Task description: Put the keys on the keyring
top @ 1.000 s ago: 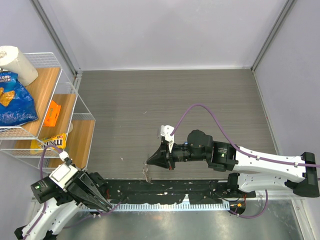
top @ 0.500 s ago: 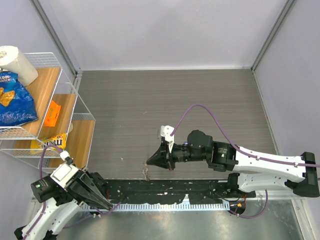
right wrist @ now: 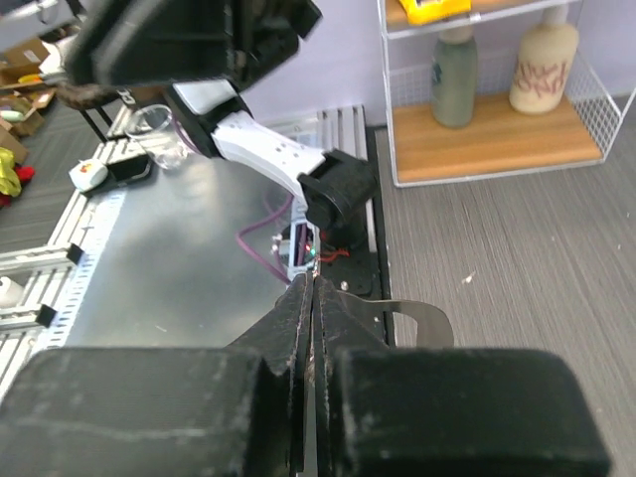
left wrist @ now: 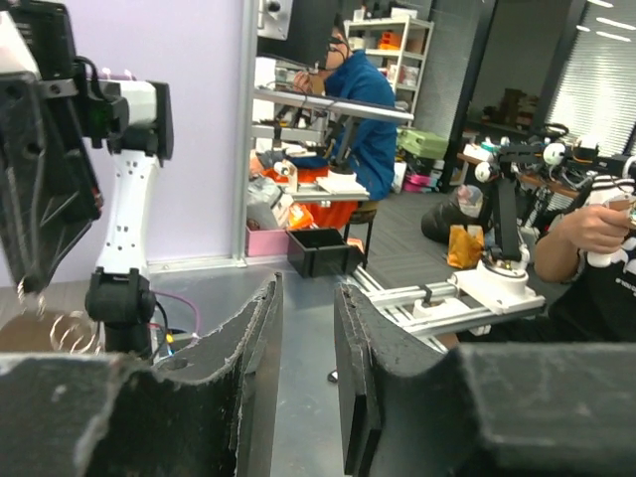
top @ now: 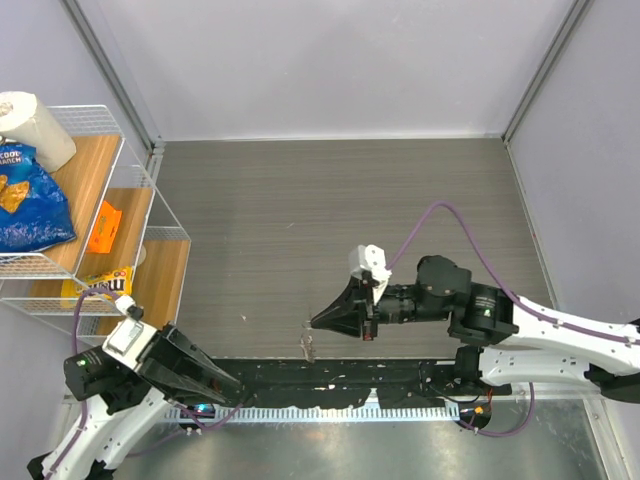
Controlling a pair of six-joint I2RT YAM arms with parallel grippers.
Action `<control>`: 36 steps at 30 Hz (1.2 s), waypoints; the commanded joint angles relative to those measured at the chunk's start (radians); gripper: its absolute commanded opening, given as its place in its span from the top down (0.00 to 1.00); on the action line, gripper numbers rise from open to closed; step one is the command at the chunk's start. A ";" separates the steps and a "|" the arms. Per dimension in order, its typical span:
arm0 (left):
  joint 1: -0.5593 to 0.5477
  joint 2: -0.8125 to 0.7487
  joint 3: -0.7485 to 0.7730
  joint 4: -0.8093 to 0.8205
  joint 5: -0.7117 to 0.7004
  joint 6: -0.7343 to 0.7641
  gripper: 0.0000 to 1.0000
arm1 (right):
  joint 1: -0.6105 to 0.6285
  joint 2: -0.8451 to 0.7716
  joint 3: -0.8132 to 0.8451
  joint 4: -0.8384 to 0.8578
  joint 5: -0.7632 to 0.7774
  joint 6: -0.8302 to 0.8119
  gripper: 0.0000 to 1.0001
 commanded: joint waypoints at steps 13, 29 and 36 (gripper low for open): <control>-0.003 0.290 0.148 -0.109 -0.388 0.185 0.60 | 0.017 -0.002 0.266 -0.051 -0.139 -0.035 0.95; -0.002 0.427 0.218 -0.081 -0.411 0.112 0.60 | 0.020 0.110 0.346 -0.016 -0.033 -0.132 0.95; -0.002 0.421 0.205 -0.074 -0.410 0.109 0.60 | 0.020 0.116 0.357 0.038 0.036 -0.103 0.95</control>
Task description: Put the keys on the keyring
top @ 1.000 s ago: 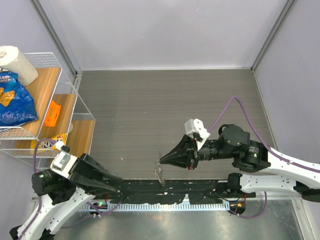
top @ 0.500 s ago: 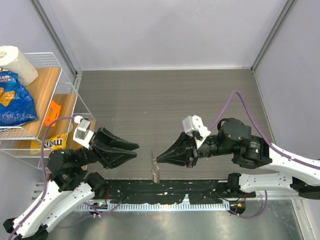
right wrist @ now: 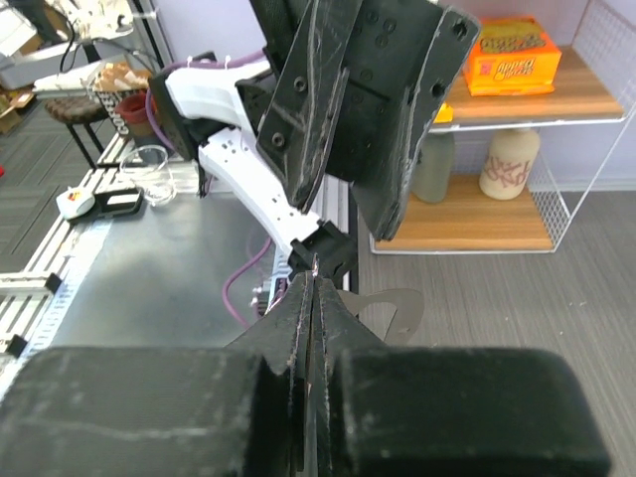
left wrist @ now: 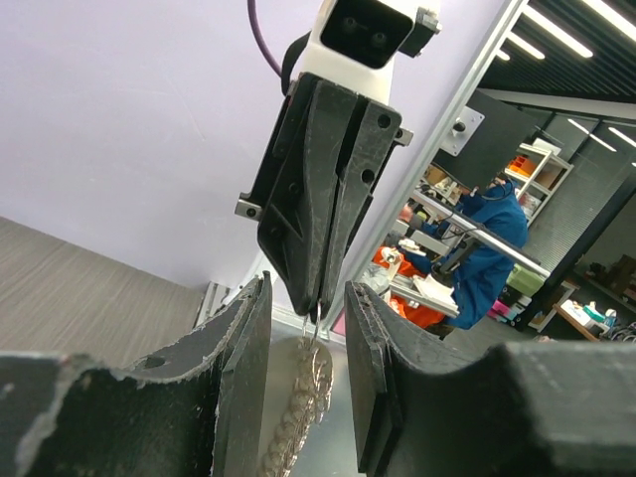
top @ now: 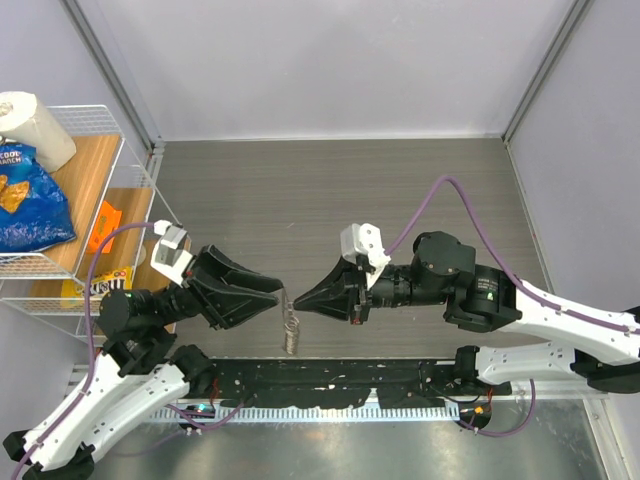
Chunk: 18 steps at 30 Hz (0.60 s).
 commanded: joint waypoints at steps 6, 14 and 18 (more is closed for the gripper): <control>-0.001 -0.012 0.005 0.060 0.000 -0.009 0.60 | 0.005 -0.011 0.061 0.150 0.079 0.039 0.95; -0.001 -0.012 0.003 0.089 0.019 -0.021 0.64 | 0.005 0.014 0.070 0.178 0.092 0.070 0.95; -0.001 -0.012 0.000 0.097 0.028 -0.027 0.66 | 0.005 0.020 0.072 0.211 0.099 0.082 0.95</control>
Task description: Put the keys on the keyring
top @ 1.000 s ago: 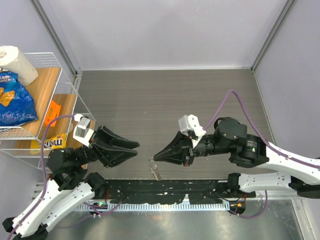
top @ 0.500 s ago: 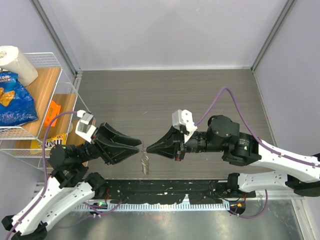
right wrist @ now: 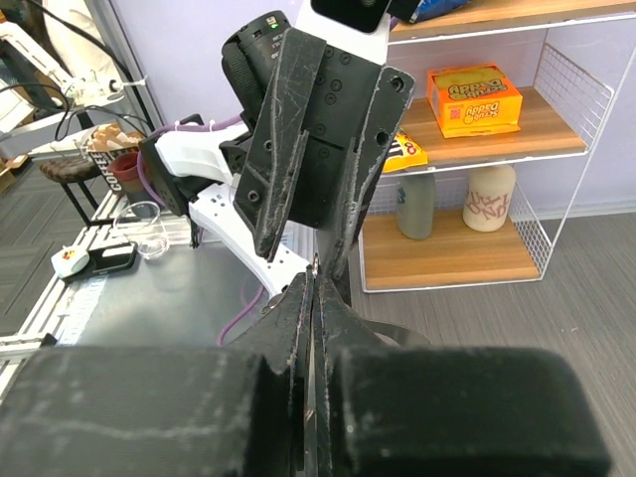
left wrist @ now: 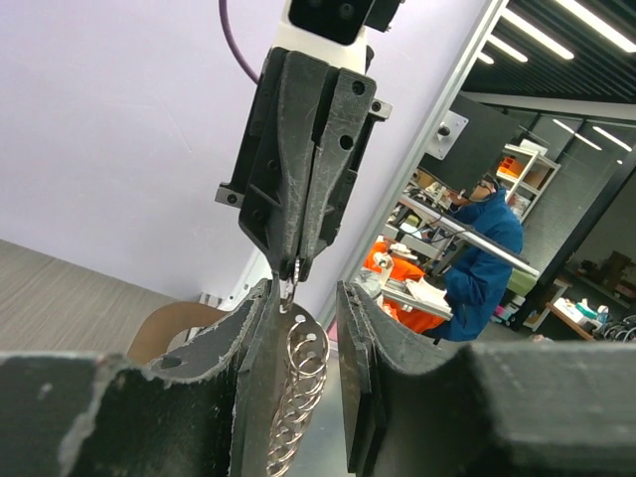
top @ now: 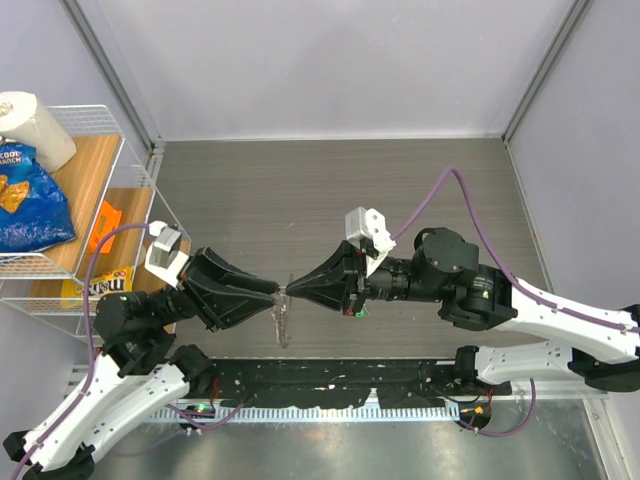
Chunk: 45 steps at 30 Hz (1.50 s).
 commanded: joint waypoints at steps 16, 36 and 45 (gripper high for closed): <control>-0.001 -0.006 0.004 0.066 0.026 -0.016 0.70 | 0.005 0.017 0.046 0.151 0.034 0.054 0.95; -0.001 -0.012 -0.002 0.054 -0.048 -0.001 0.72 | 0.005 0.013 0.015 0.157 0.019 0.066 0.95; -0.001 -0.004 0.001 0.063 -0.054 -0.002 0.72 | 0.005 0.017 0.008 0.163 0.015 0.076 0.95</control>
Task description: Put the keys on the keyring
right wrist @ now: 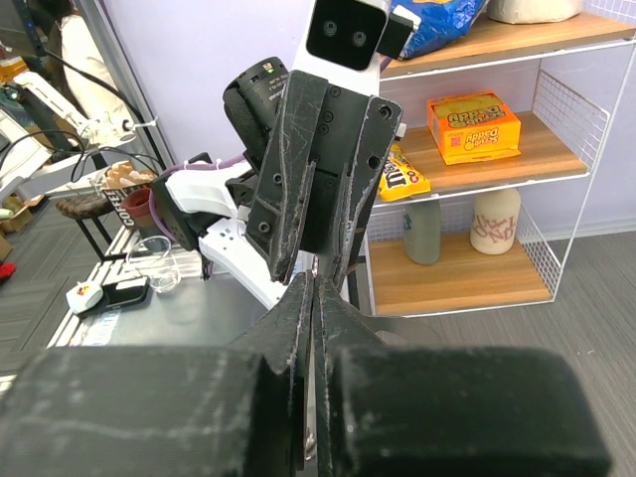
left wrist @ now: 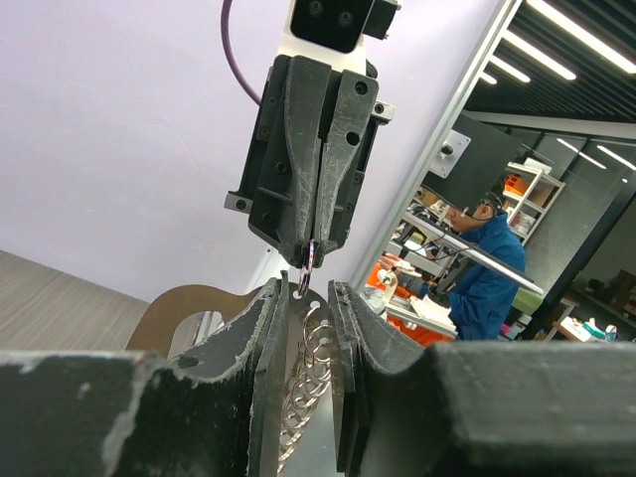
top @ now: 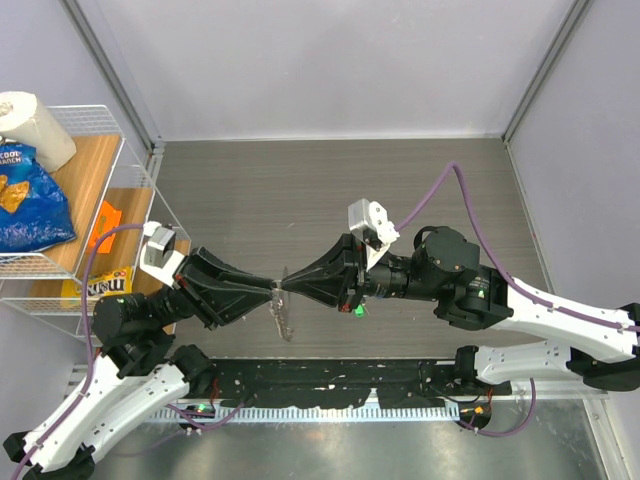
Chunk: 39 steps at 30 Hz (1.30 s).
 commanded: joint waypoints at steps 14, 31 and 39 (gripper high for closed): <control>-0.001 0.011 -0.002 0.055 -0.016 0.008 0.73 | 0.005 0.014 -0.011 0.105 -0.015 0.031 0.95; -0.002 0.032 0.000 0.072 0.003 0.008 0.91 | 0.005 0.005 -0.036 0.131 -0.014 0.040 0.95; -0.002 0.041 -0.005 0.092 0.022 0.026 1.00 | 0.005 -0.007 -0.046 0.138 -0.023 0.046 0.95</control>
